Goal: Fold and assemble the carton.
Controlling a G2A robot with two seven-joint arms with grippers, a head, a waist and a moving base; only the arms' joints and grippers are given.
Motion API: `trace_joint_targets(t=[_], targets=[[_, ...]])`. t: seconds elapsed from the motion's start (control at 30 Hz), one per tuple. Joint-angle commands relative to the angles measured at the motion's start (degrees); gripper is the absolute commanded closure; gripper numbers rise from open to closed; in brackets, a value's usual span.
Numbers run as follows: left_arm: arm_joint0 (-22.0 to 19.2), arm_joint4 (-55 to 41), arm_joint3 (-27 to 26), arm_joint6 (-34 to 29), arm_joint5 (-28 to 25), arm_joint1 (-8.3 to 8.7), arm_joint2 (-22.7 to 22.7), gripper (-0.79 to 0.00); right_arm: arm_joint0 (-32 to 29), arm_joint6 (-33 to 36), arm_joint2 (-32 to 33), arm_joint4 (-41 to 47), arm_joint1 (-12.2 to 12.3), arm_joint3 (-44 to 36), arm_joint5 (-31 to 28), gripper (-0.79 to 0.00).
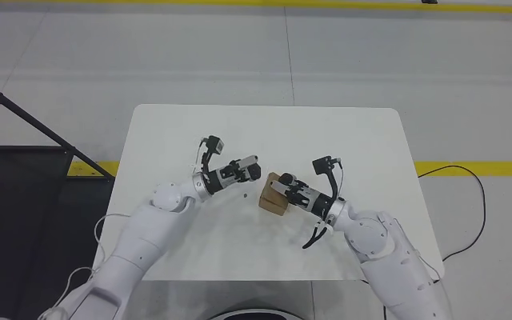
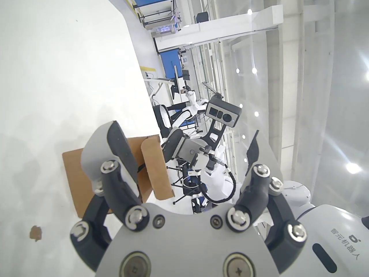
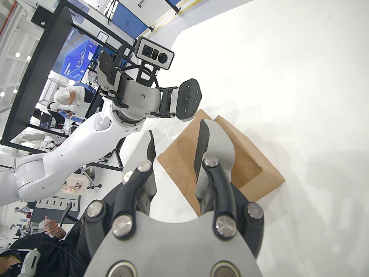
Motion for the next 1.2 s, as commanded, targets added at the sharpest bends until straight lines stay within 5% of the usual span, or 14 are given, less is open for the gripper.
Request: trace_joint_targets(t=[0.0, 1.17], targets=[[-0.2, -0.1, 0.1, 0.3, -0.1, -0.27, 0.4, -0.785, 0.0, 0.1, 0.0, 0.1, 0.0, 0.1, -0.1, -0.339], [-1.4, -1.0, 2.9, -3.0, -1.4, -1.97, 0.8, -0.785, 0.7, 0.5, -0.8, 0.0, -0.5, 1.0, -0.9, -0.345]])
